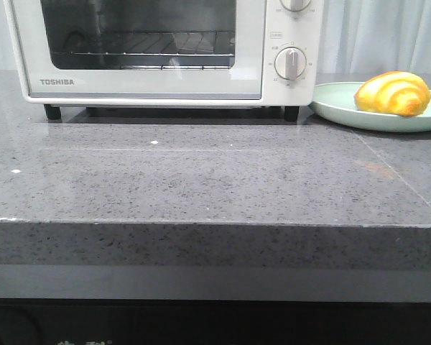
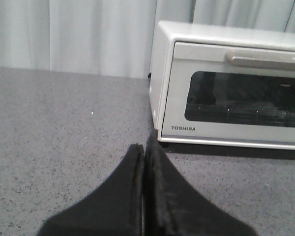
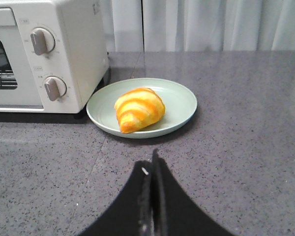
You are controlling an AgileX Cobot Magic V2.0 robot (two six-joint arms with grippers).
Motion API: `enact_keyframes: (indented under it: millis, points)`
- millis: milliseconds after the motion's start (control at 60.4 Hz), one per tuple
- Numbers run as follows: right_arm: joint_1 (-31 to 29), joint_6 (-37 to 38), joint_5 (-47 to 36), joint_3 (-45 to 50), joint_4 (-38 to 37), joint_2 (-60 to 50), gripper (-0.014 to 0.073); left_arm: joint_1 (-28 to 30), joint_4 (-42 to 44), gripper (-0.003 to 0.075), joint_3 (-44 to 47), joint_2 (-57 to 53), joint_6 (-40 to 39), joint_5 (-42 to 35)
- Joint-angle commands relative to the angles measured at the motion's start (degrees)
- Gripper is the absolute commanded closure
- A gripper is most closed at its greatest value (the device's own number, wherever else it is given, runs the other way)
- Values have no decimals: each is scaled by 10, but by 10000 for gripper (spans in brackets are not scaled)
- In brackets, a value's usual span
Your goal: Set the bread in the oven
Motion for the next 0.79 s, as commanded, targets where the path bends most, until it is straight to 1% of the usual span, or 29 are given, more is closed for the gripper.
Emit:
enact_keyframes:
  millis: [0,132,215,314,496,579,662,778]
  points:
    - [1,-4,-32,-32,-2,39,660,1,-5,741,-42,66,-5,-34]
    - [1,-4,-39,-33,-2,55,660,-2,-31,741,-82,146,-4,-40]
    - [1,-4,-39,-33,-2,55,660,-18,-31,741,-111,189,10,-53]
    - [1,-4,-39,-33,-2,54,660,-56,-31,741,-154,246,21,-81]
    - [1,-4,-57,-33,-1,54,660,-165,-31,741,-250,375,21,-91]
    - [1,-4,-65,-33,-1,54,660,-215,-30,741,-302,450,21,-125]
    - [1,-4,-64,-33,-1,54,660,-239,-30,741,-351,499,21,-154]
    - [1,-4,-64,-33,-1,54,660,-251,-30,741,-416,556,21,-157]
